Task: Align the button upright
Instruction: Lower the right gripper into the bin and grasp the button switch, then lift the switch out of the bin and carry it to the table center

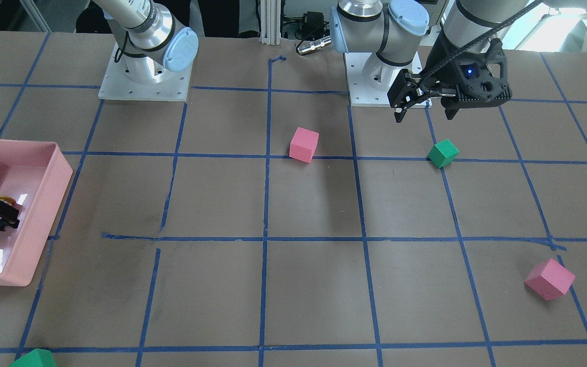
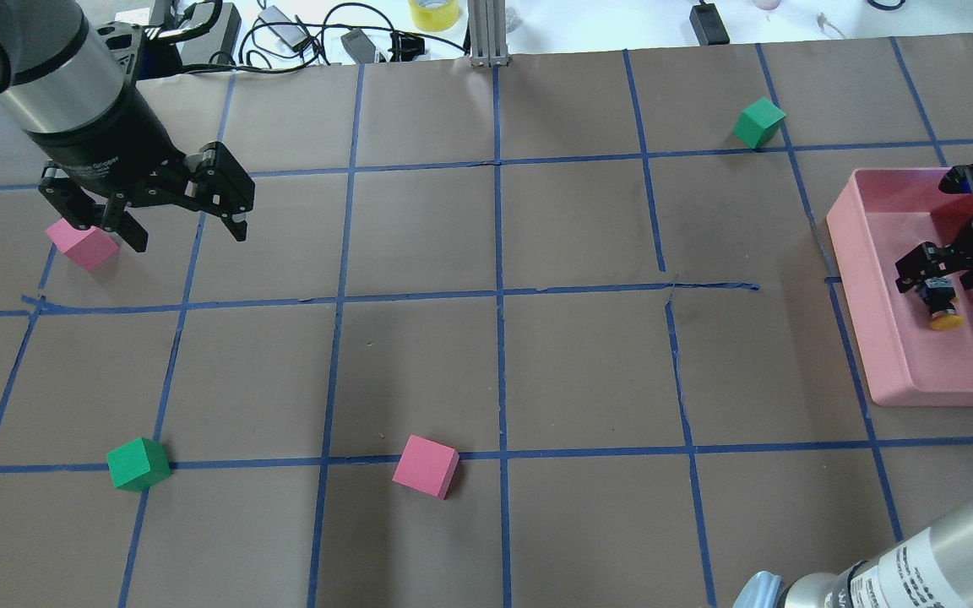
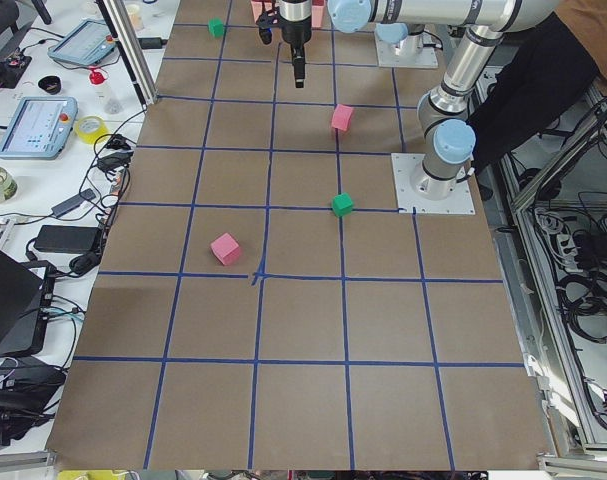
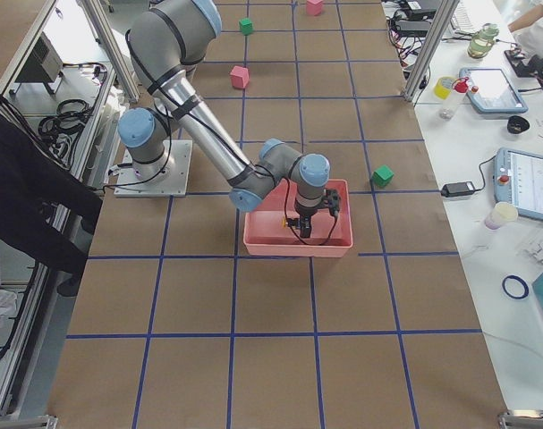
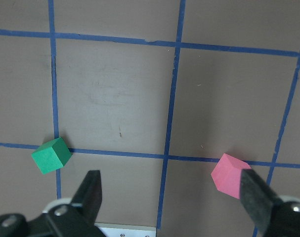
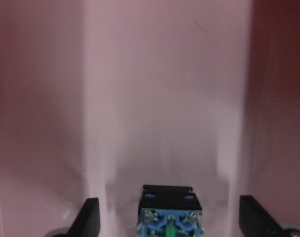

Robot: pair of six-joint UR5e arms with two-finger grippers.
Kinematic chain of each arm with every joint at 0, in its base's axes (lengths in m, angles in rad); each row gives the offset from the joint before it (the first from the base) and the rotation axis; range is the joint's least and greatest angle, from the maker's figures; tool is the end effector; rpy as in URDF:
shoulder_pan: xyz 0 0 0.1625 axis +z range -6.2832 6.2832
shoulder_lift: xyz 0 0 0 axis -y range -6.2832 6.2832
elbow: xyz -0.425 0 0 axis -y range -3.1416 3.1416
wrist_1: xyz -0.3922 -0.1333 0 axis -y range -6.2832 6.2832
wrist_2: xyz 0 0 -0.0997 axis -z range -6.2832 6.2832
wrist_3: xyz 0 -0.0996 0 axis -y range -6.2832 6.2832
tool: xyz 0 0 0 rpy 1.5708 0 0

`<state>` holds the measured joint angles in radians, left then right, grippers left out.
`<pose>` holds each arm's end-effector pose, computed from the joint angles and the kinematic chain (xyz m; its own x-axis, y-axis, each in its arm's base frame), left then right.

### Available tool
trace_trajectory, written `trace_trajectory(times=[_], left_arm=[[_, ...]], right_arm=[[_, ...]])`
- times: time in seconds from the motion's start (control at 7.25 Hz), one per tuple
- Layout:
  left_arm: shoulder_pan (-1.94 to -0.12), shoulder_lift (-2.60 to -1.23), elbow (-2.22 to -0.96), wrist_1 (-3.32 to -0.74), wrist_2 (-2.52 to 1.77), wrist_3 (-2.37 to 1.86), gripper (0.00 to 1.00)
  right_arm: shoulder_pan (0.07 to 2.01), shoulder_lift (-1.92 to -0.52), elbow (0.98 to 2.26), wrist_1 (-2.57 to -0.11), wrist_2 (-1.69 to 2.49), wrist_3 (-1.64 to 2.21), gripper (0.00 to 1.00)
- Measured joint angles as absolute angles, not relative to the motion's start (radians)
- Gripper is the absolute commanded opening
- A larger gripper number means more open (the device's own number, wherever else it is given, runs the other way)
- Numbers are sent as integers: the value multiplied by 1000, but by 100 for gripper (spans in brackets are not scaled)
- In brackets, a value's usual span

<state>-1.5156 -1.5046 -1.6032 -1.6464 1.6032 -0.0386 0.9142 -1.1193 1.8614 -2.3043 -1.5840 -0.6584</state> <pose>-0.1045 -0.4658 0.4962 -0.9952 -0.0922 -0.0340 -0.0936 0.9948 0.0405 -0.2454 -0.5347 0.1794 -1.0000 -0.0019 0.0052 -0.0018 0.9999 0.0149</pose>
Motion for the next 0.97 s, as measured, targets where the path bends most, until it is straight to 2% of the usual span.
trace_trajectory(times=[0.28,0.69,0.97], left_arm=[[-1516,-1504,-1604,-1645,1619,-39,100],[-1516,-1505,-1606,-1646,1616,-40,100],[-1516,-1505,-1605,-1645,1617,-39,100]], right_arm=[[914,-1121,1876,-2294,-1593,-658,1],[914,-1131,1871,-2267,-1595,-657,0],[924,-1189,1838,-2194,-1594,-651,0]])
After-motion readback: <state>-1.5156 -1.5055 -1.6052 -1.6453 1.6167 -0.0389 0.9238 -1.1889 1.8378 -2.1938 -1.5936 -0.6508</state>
